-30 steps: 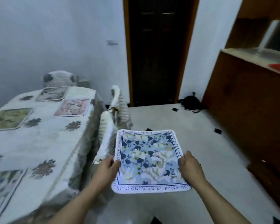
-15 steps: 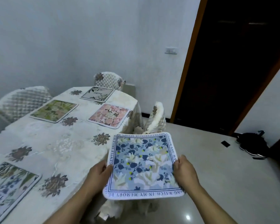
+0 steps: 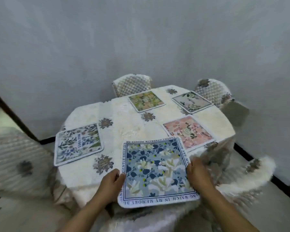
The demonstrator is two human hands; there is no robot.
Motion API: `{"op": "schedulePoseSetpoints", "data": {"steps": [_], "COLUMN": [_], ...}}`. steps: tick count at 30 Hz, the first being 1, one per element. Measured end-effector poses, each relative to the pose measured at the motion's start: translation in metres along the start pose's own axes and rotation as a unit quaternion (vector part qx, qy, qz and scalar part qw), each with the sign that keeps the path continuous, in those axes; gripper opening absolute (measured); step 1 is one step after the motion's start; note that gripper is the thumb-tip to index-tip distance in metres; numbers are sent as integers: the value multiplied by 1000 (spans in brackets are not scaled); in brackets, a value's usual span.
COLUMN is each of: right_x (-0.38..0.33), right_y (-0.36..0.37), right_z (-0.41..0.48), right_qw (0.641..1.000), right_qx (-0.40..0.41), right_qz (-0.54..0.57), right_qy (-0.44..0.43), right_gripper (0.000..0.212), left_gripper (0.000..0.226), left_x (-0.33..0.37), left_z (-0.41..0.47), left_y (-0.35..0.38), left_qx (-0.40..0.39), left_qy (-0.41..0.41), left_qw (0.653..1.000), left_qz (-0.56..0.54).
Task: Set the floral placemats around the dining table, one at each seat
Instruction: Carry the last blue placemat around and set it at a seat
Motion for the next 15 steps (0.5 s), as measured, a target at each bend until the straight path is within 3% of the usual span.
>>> {"op": "schedulePoseSetpoints", "data": {"steps": [7,15], "right_x": [-50,-50], "right_y": [72,131], "right_z": [88,163], "right_qw": [992,996], "right_qx": [-79,-73], "right_qz": [-20,-31], "right_qy": [-91,-36], "right_gripper": [19,15], "left_gripper": [34,30], "left_x": [-45,-81], "left_z": [22,105], "left_y": [-6,23], "left_qx": [55,11], "left_qy": [-114,-160], "left_qw": [992,987], "left_qz": [-20,4]}}
Point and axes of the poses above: each hand's wrist, its own z-axis towards the middle knuckle, its own y-axis out of the palm, x = y × z, the point moved 6 cm from there along z, towards the middle knuckle, and after that the axes turned 3 degrees about z, right-handed, at the moved point
